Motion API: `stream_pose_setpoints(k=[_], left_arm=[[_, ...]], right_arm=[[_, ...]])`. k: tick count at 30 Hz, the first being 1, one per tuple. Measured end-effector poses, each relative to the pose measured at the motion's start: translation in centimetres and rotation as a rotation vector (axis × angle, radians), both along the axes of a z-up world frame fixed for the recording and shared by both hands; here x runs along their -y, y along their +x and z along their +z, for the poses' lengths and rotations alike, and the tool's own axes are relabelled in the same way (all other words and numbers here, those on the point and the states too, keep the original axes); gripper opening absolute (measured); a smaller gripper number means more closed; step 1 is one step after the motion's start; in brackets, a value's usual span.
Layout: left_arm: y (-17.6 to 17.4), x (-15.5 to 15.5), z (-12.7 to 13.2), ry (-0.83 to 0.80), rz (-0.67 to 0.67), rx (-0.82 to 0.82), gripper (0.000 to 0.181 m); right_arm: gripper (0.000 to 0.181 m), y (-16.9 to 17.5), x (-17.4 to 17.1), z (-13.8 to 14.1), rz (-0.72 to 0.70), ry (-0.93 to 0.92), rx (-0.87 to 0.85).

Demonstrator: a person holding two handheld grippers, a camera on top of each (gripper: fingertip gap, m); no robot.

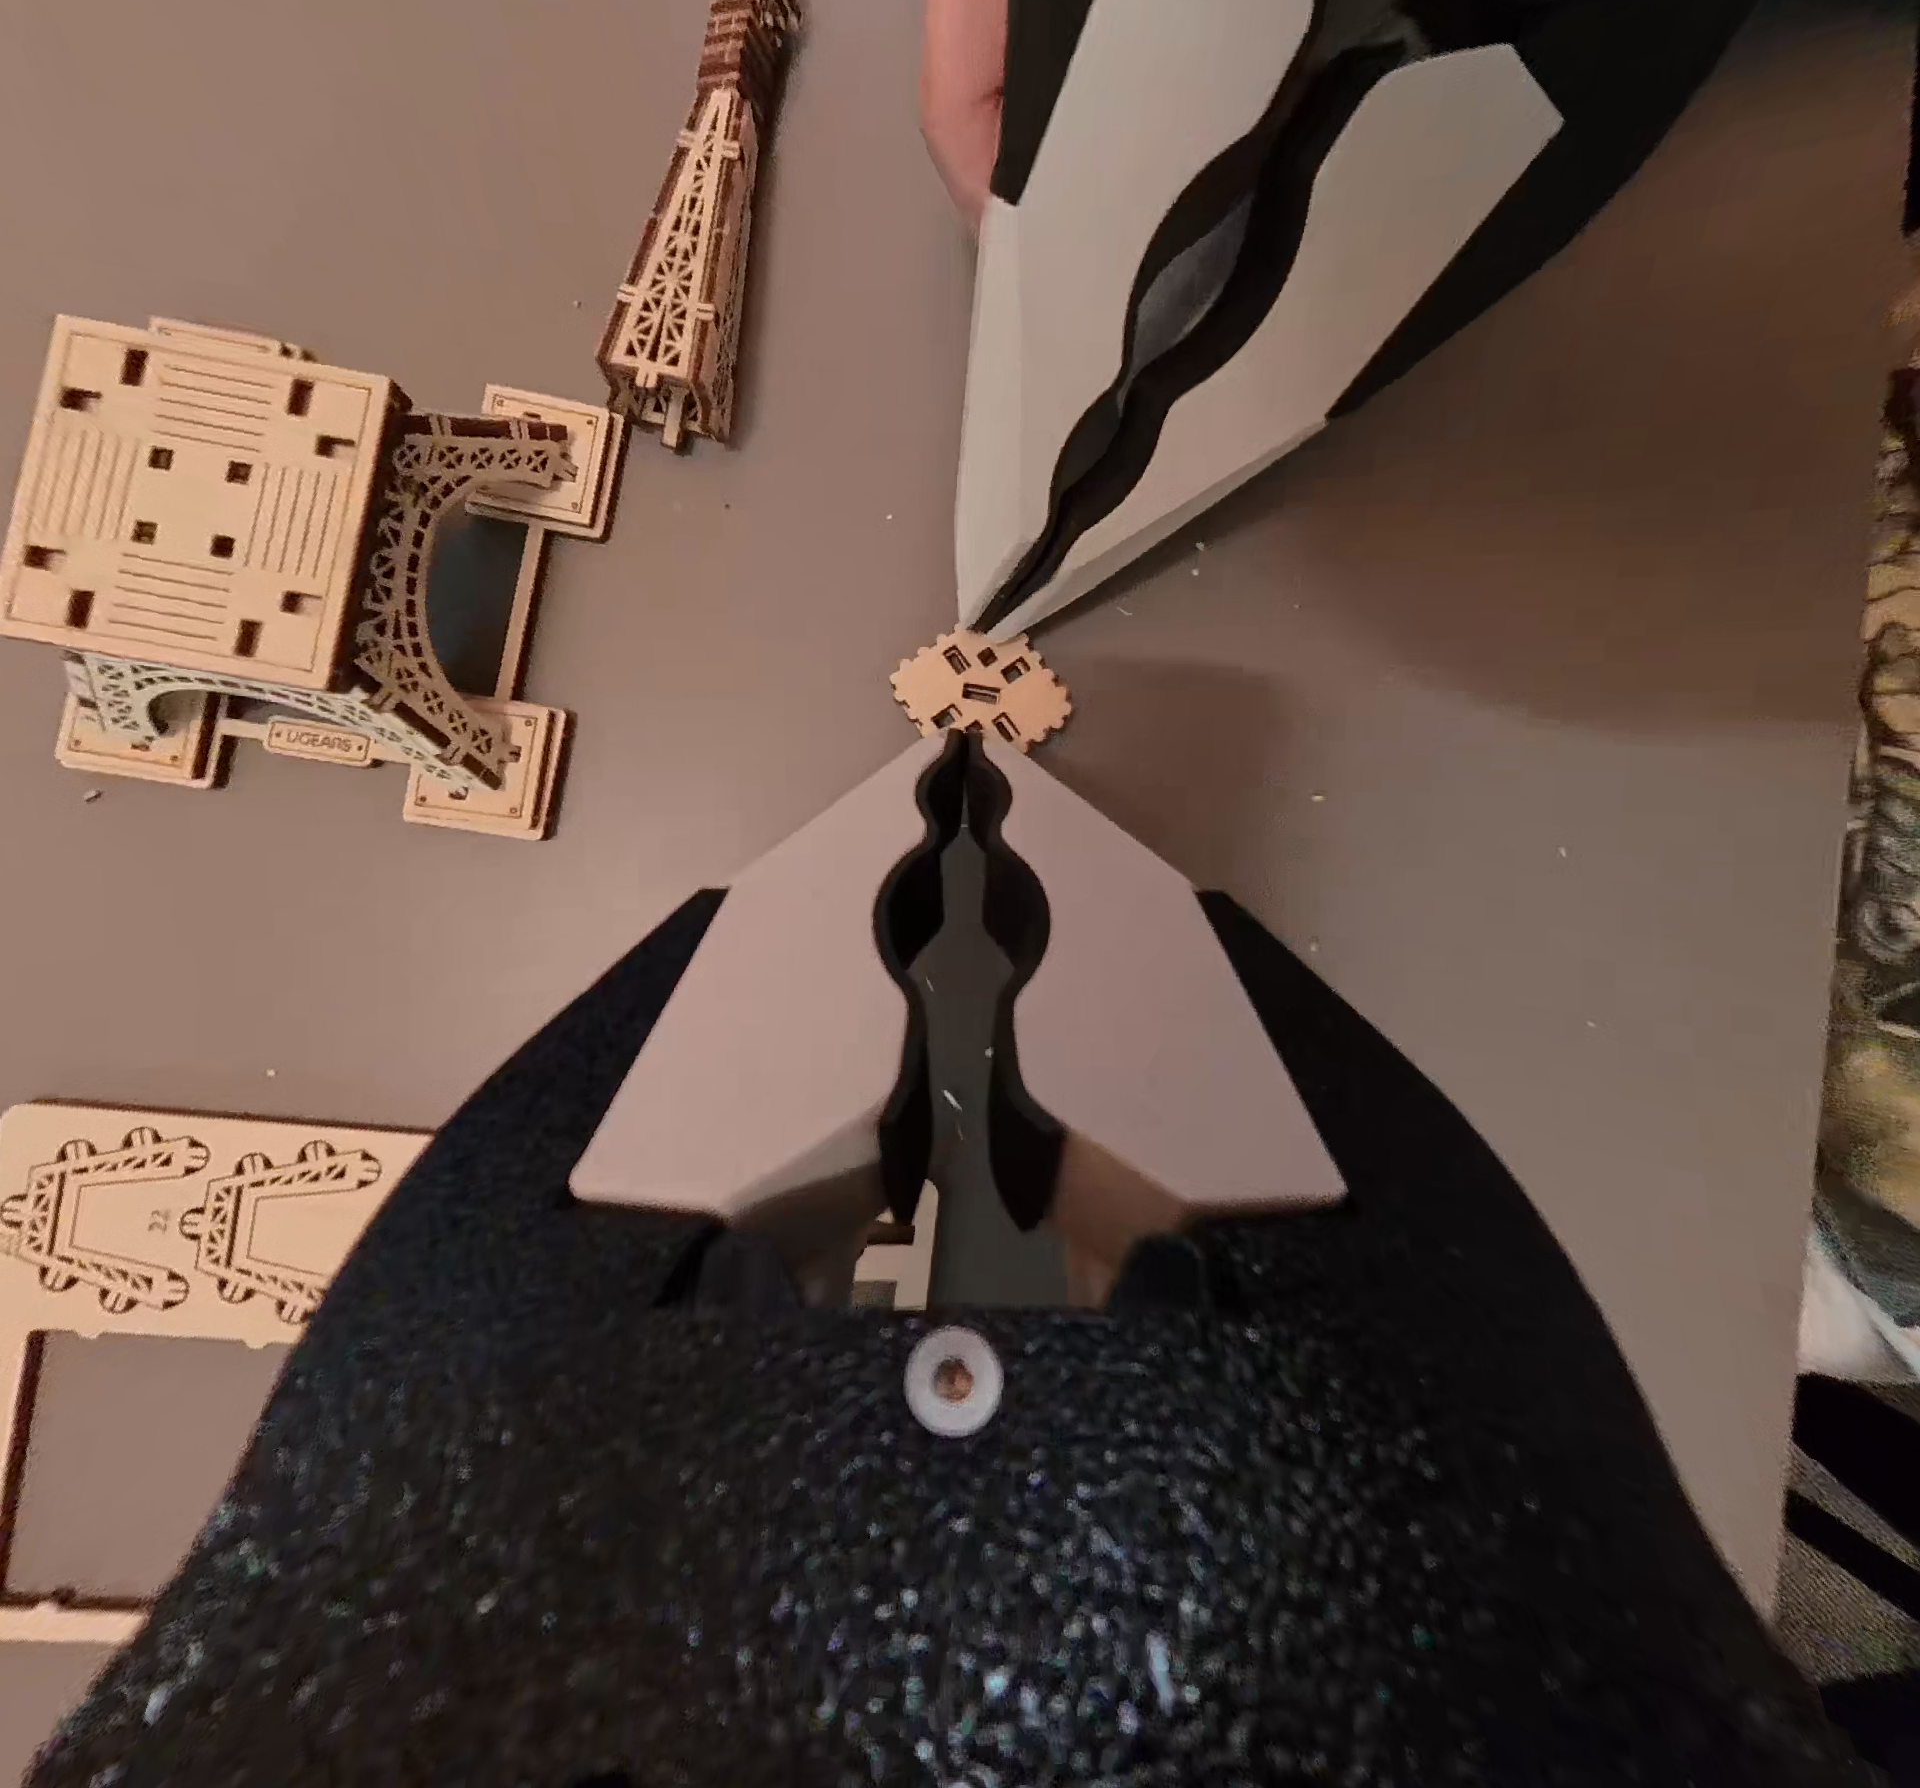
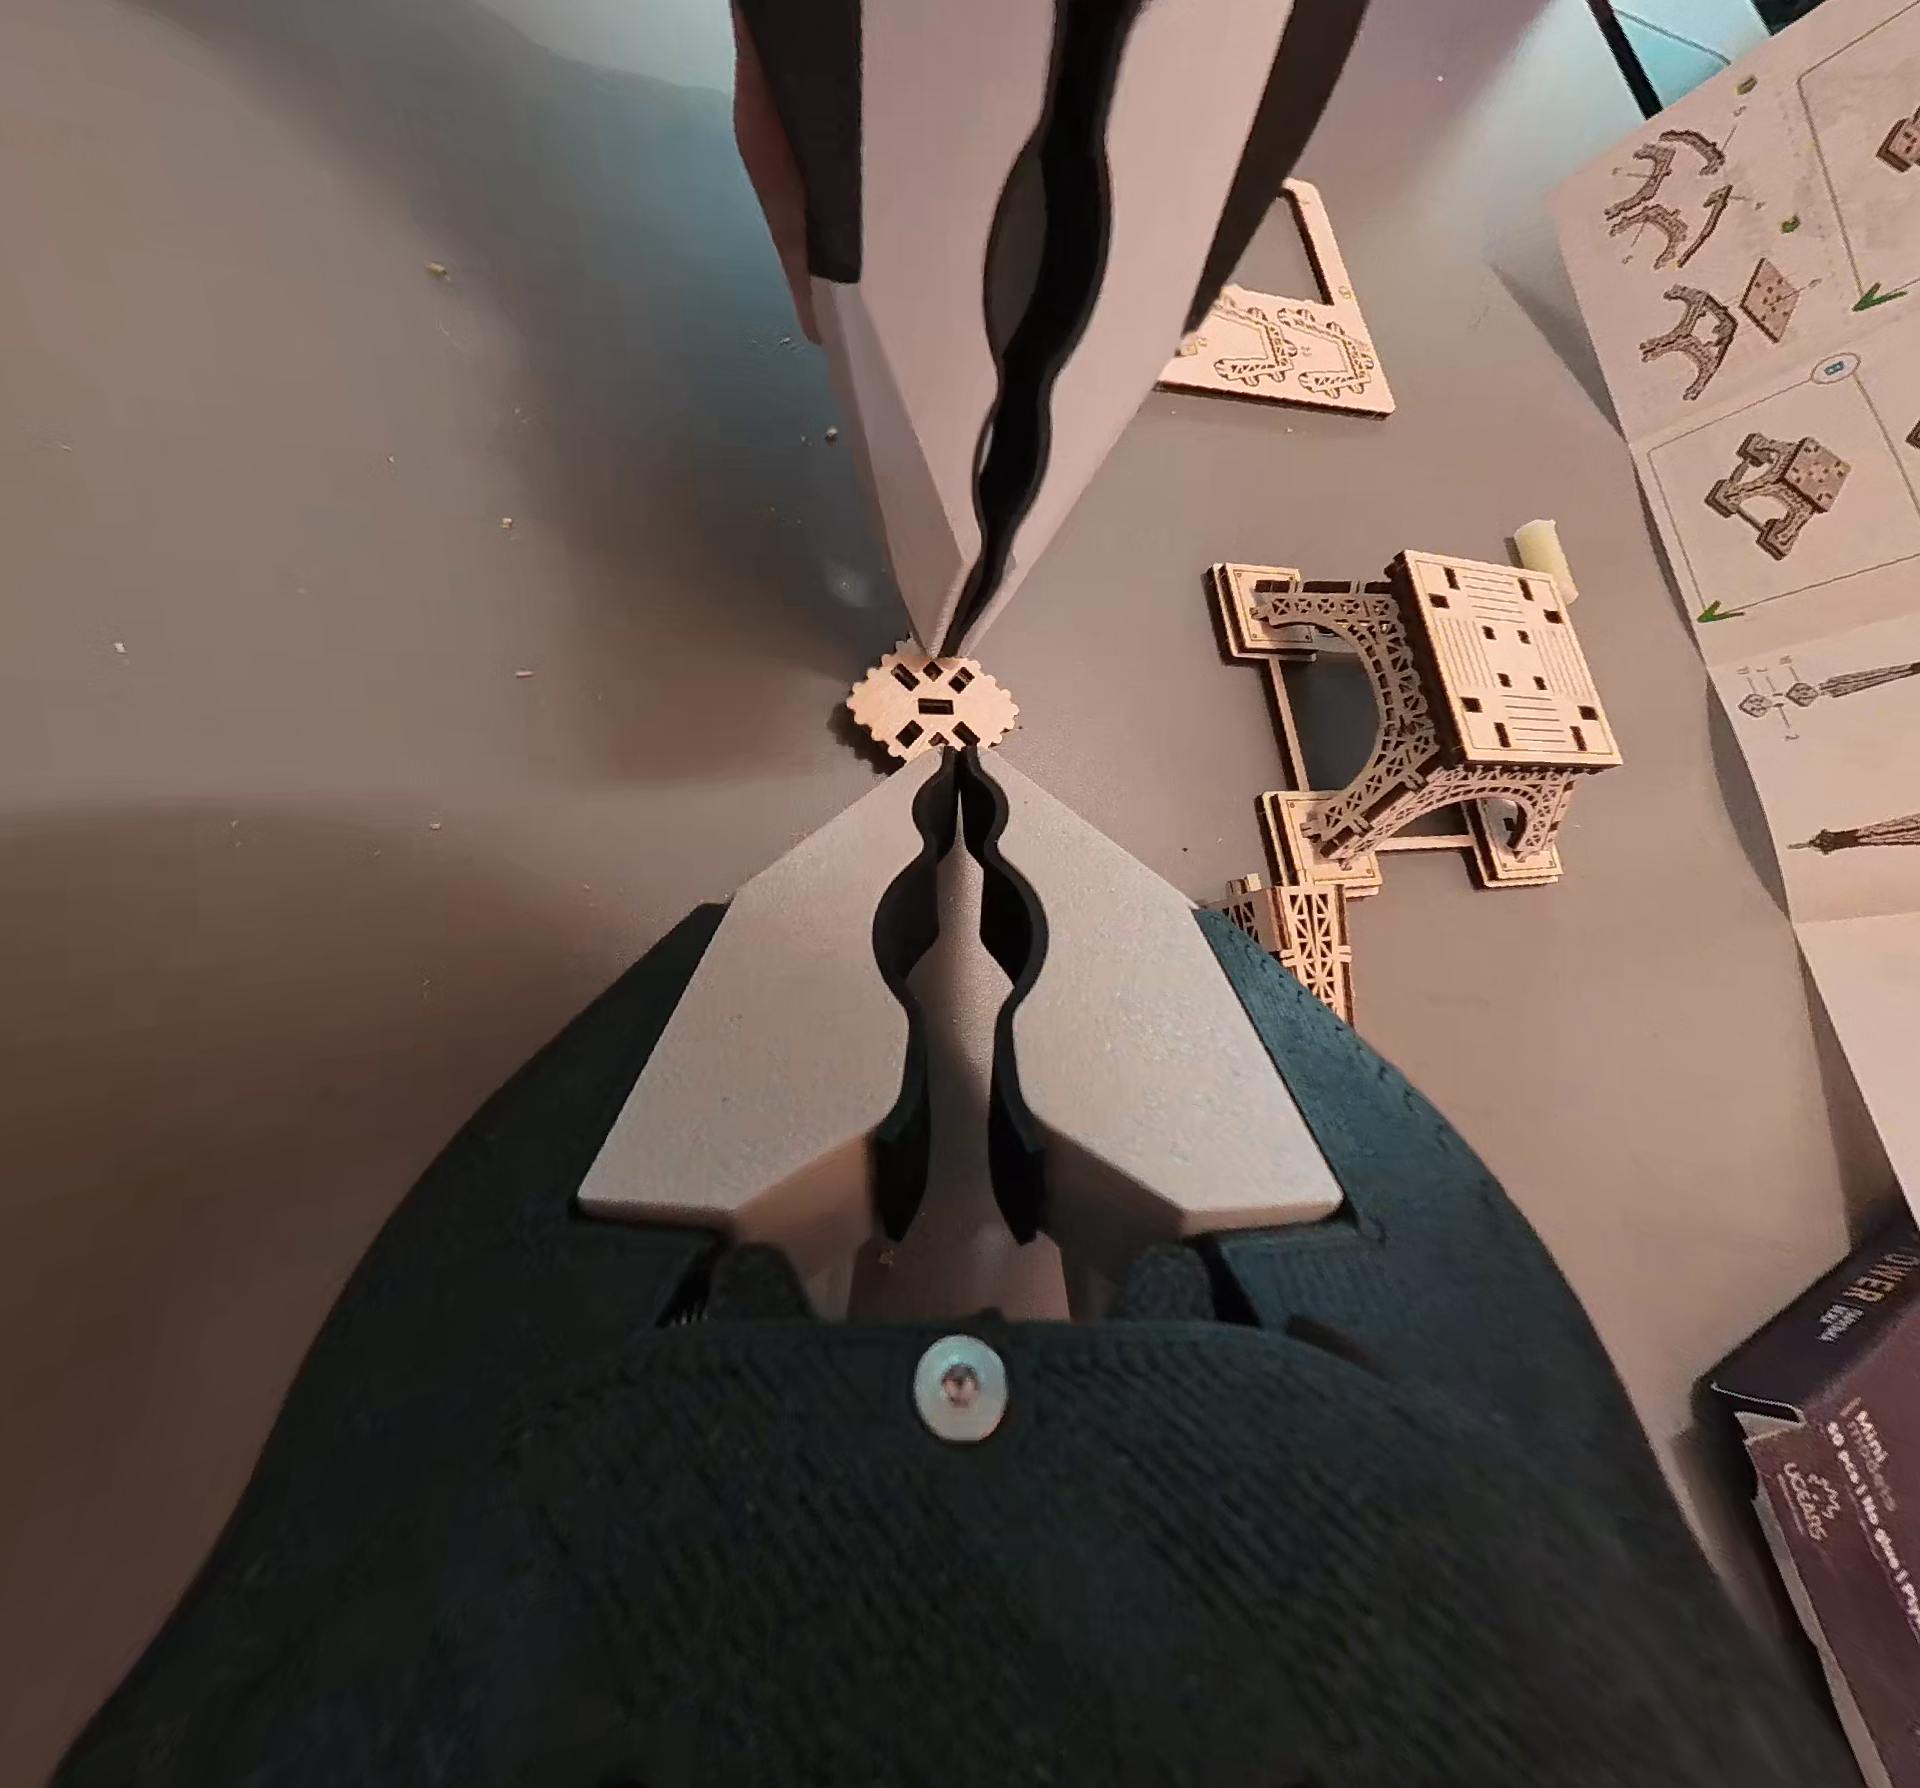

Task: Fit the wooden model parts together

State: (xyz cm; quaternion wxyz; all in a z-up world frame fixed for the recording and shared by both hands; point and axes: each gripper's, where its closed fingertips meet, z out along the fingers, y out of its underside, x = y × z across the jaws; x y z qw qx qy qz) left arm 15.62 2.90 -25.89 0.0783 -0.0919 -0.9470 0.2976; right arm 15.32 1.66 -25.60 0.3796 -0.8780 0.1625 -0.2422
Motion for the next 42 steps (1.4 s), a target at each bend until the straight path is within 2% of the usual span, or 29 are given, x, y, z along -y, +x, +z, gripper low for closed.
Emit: stream_pose_setpoints(k=[9,17,20,23,32,42], left_arm=[[0.0,-0.1,-0.3,0.196,-0.002,0.115,0.000],[0.3,0.1,-0.1,0.140,0.040,0.127,0.000],[1.3,0.0,1.7,0.070,0.082,0.099,0.000],[0.6,-0.2,2.5,0.065,0.024,0.066,0.000],[0.2,-0.6,-0.3,0.239,-0.082,0.152,0.000],[0.1,-0.1,-0.1,0.223,-0.104,0.140,0.000]], right_arm=[[0.000,0.0,0.0,0.0,-0.020,-0.022,0.038],[0.000,0.0,0.0,0.0,-0.013,-0.010,0.018],[0.000,0.0,0.0,0.0,-0.013,-0.017,0.030],[0.000,0.0,0.0,0.0,-0.013,-0.015,0.027],[0.000,0.0,0.0,0.0,-0.013,-0.012,0.022],[0.000,-0.1,0.0,0.1,-0.012,-0.010,0.016]])
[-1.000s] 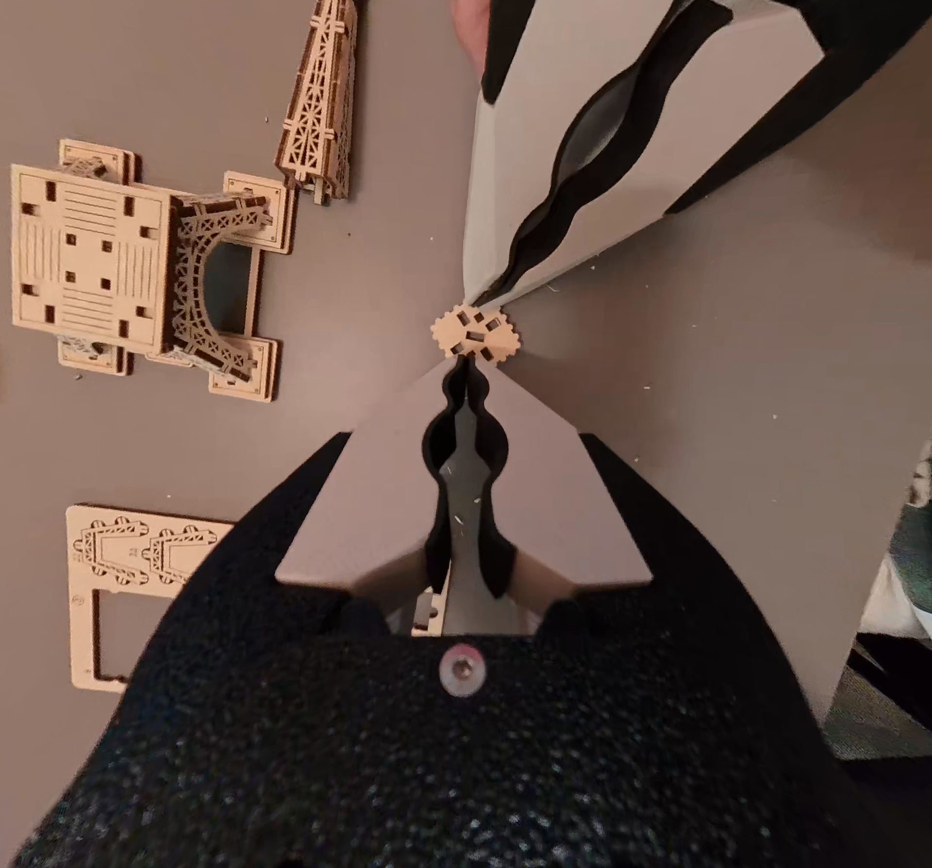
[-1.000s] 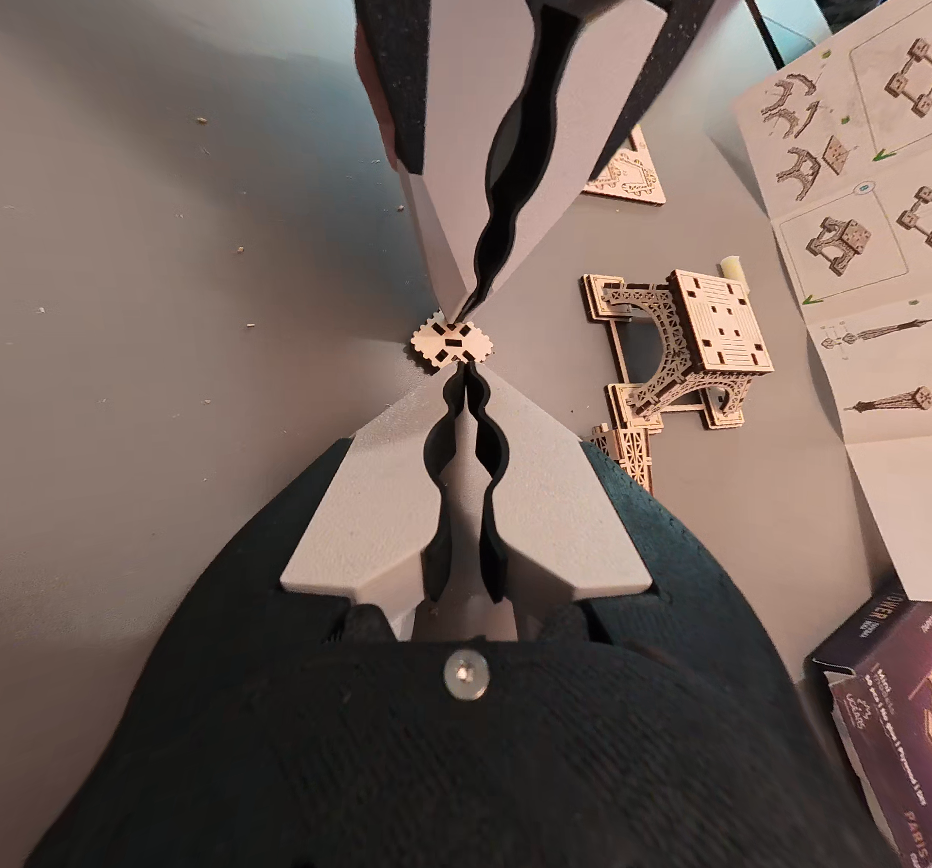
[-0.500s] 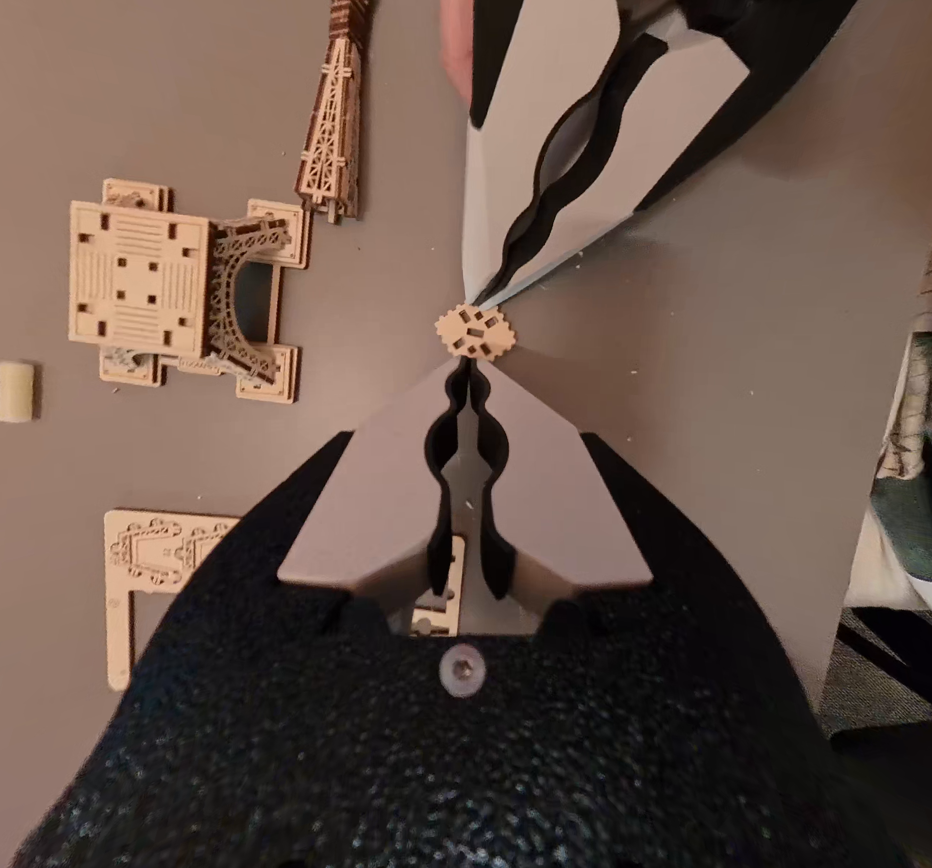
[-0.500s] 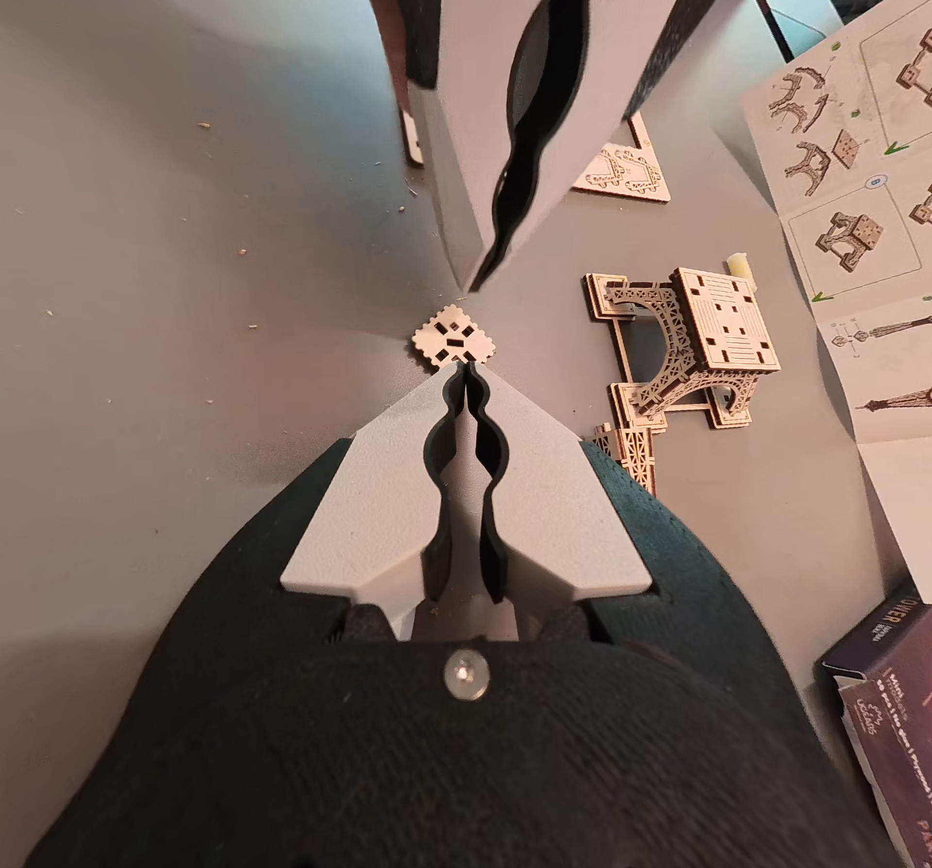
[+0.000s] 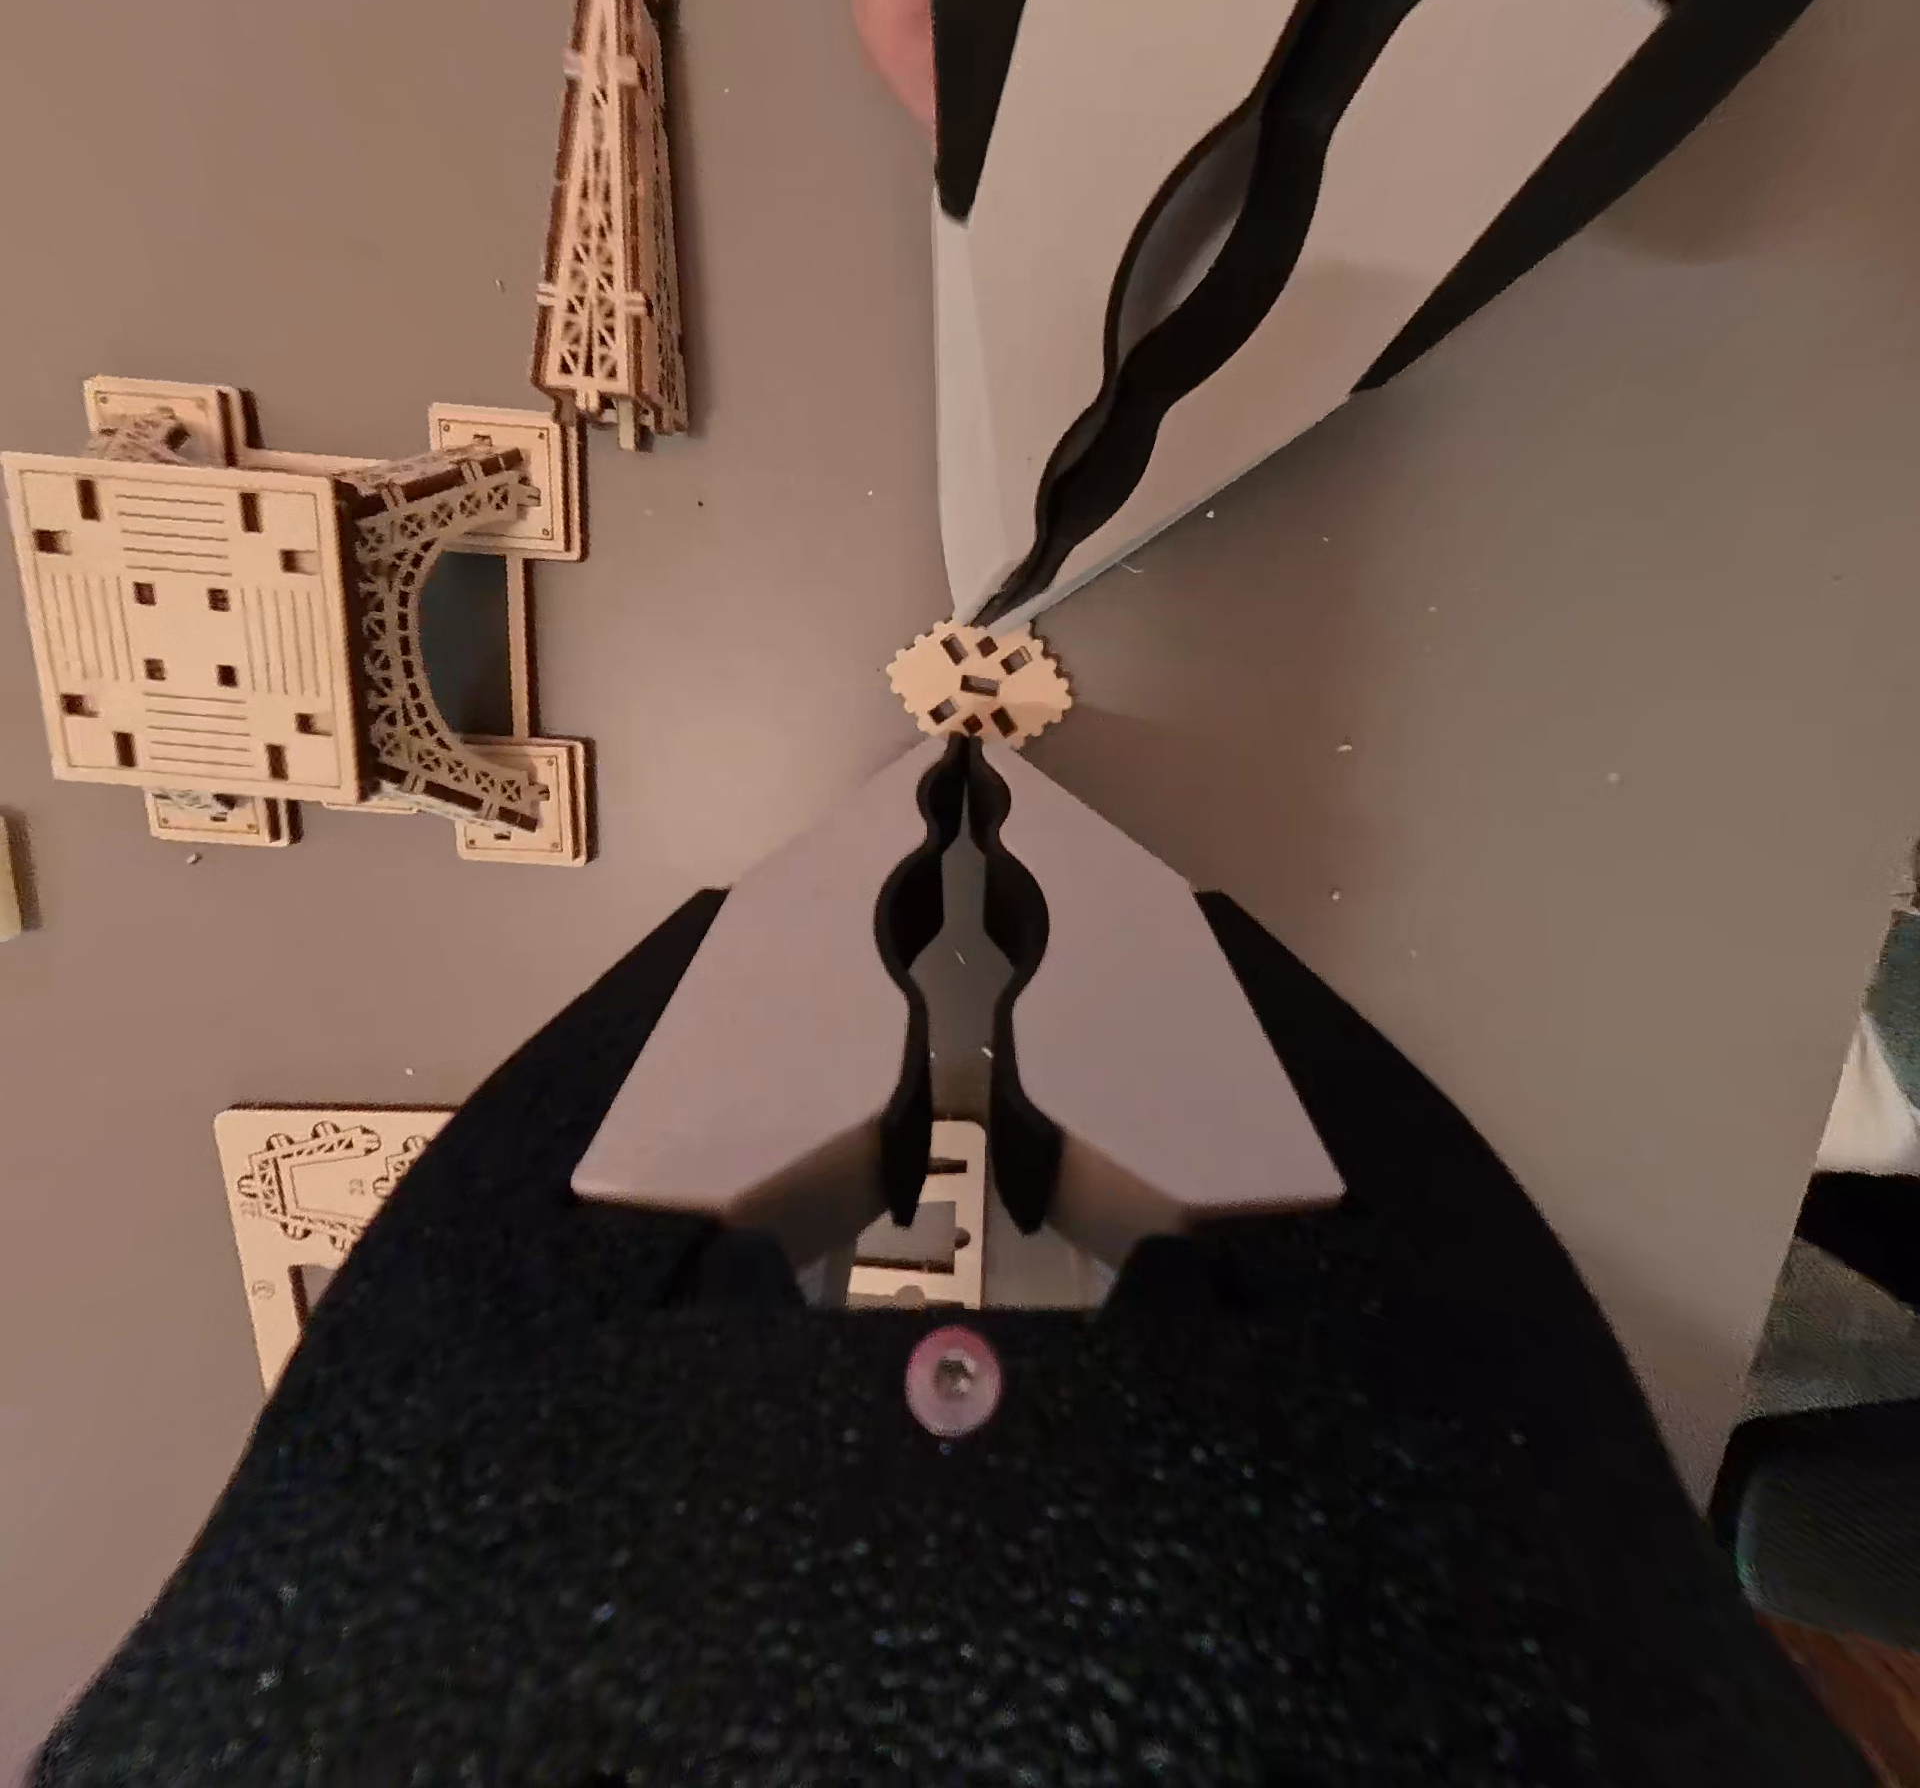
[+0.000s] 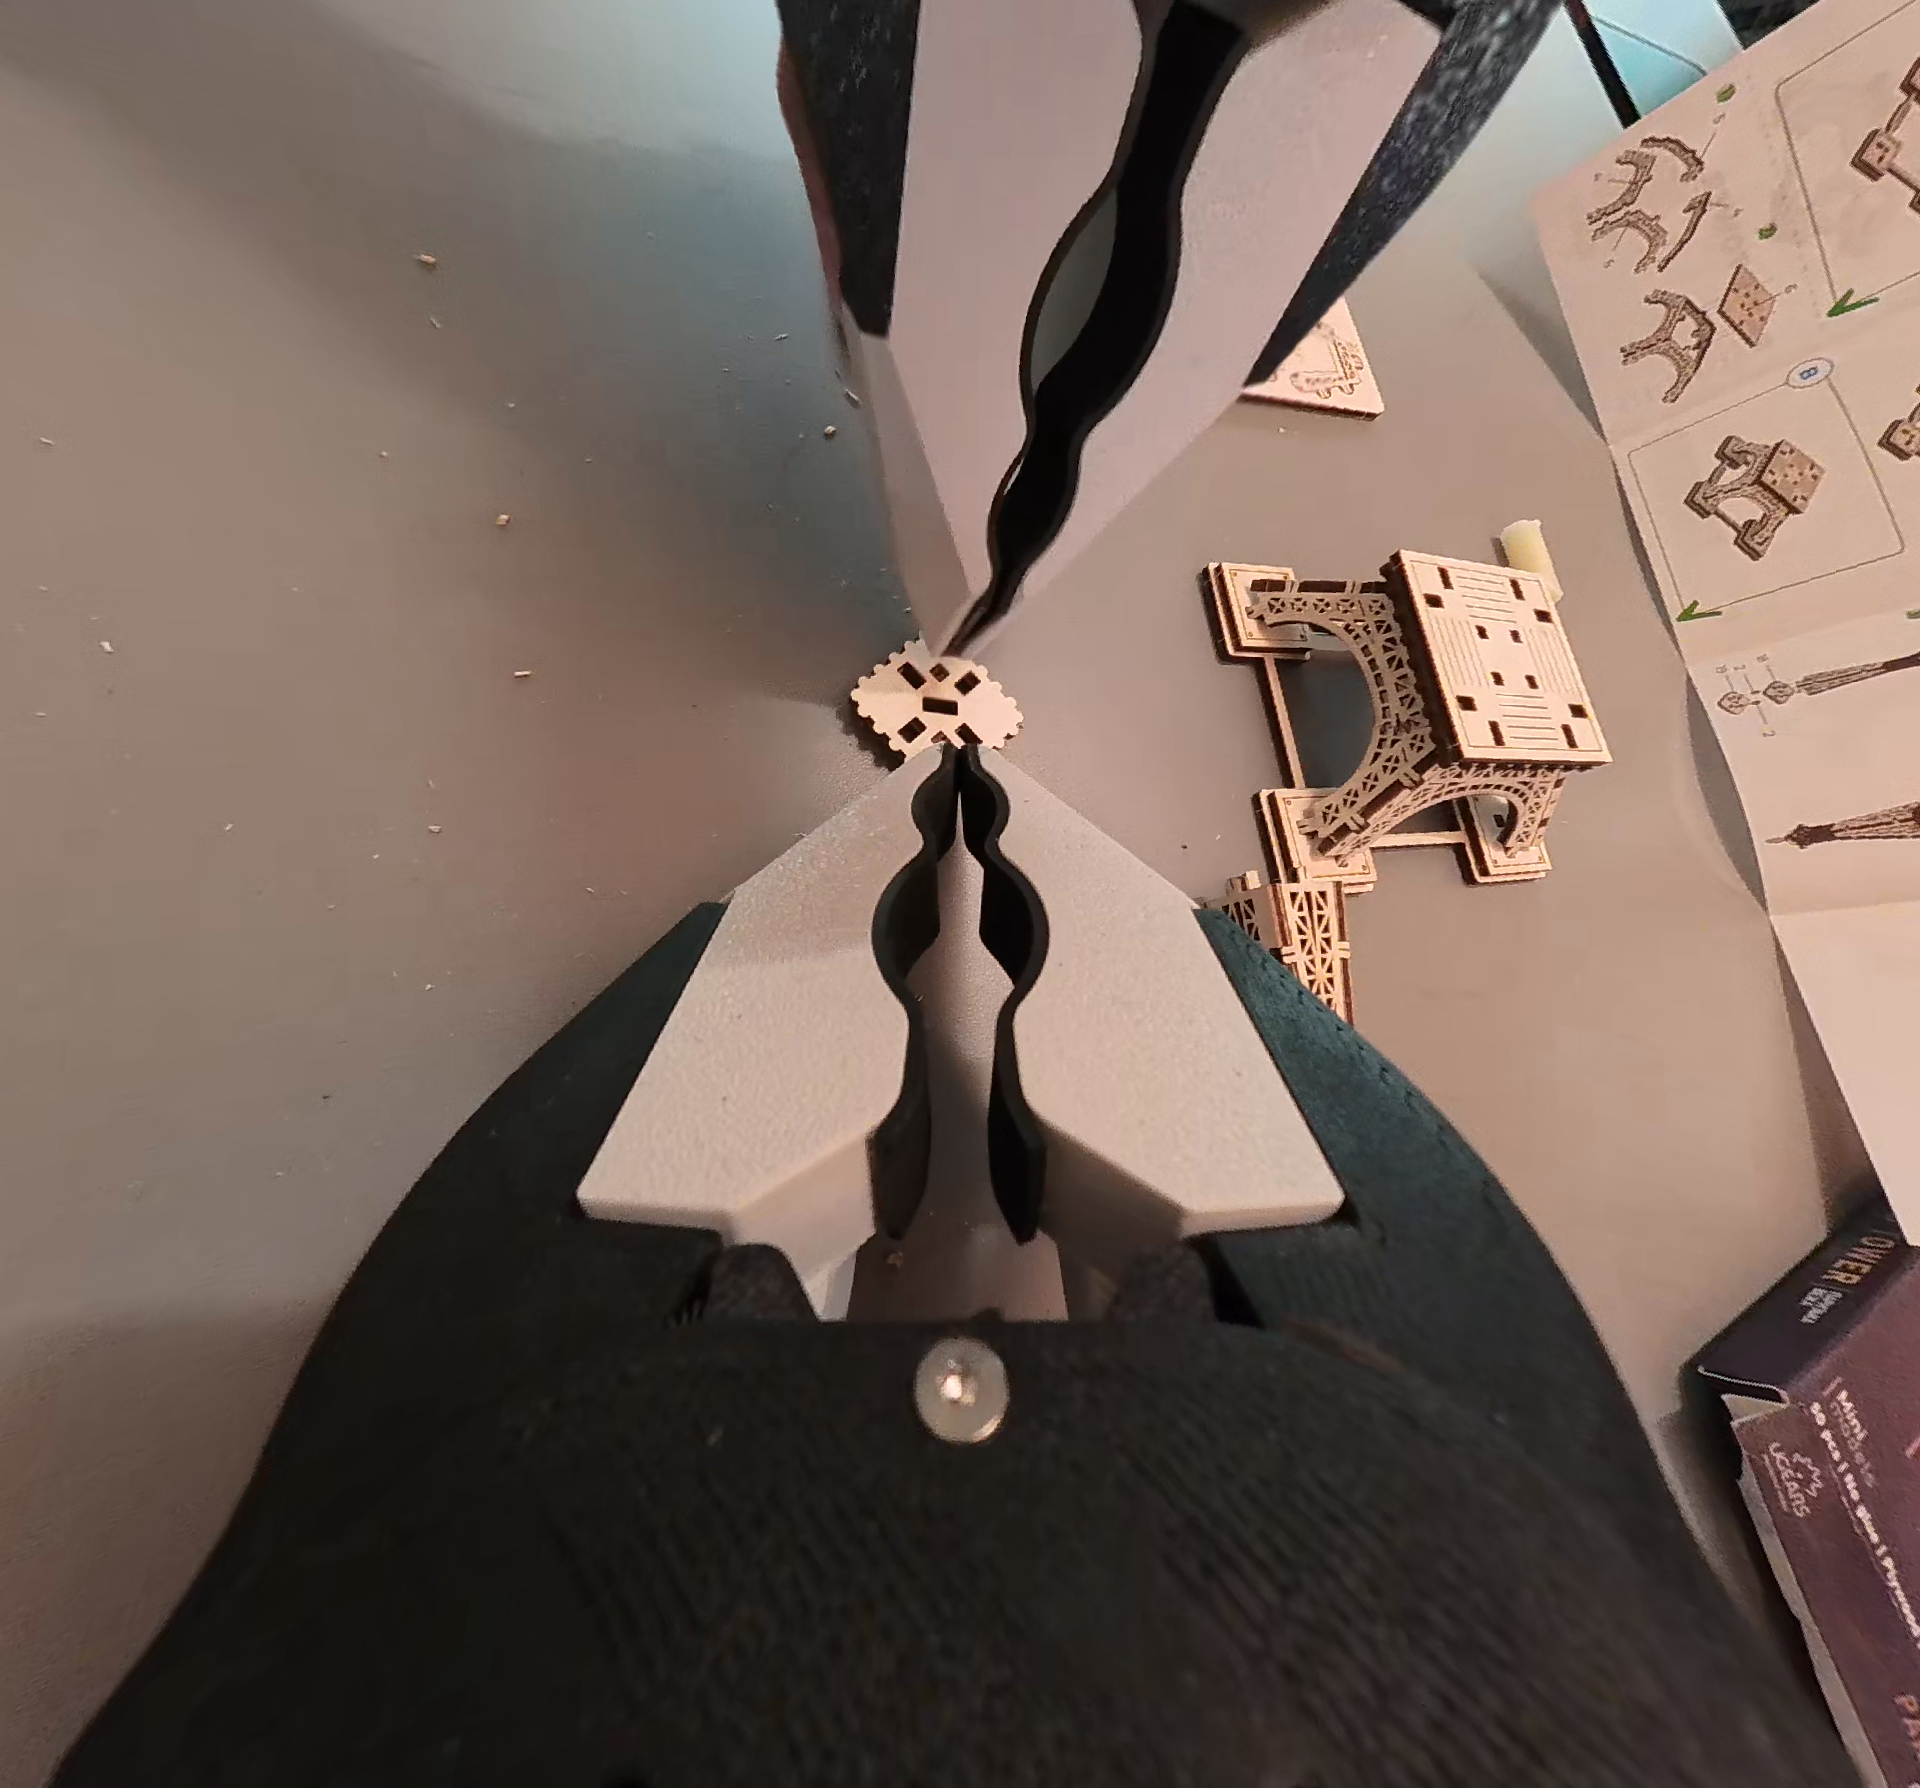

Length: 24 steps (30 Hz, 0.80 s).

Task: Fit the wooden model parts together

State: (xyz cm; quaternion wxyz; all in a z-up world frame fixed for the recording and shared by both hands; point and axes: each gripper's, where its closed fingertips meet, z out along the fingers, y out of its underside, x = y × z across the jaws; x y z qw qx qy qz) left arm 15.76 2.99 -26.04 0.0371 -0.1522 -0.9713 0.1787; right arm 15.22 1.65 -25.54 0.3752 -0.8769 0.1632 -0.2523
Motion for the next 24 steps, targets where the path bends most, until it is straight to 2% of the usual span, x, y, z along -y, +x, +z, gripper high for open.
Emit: stream_pose_setpoints(k=[4,10,13,15,18,24], left_arm=[[0.01,-0.04,-0.12,0.032,-0.003,0.000,0.000],[0.01,-0.04,-0.14,0.019,0.050,-0.099,0.000],[-0.01,-0.04,-0.14,0.056,0.020,-0.008,0.000],[0.00,0.00,-0.15,0.080,0.023,-0.003,0.000],[0.01,-0.01,-0.12,0.044,0.044,-0.031,0.000],[0.03,-0.01,-0.02,-0.020,0.050,0.107,0.000]], right_arm=[[0.000,-0.02,-0.01,0.01,0.000,0.003,-0.004],[0.000,-0.05,-0.02,-0.02,0.001,0.013,-0.026],[0.000,-0.09,-0.02,-0.07,0.001,0.030,-0.057],[0.000,-0.08,-0.02,-0.07,0.002,0.037,-0.069],[0.000,-0.06,0.00,-0.03,-0.002,0.014,-0.027],[0.000,-0.03,-0.04,0.03,-0.009,-0.005,0.009]])
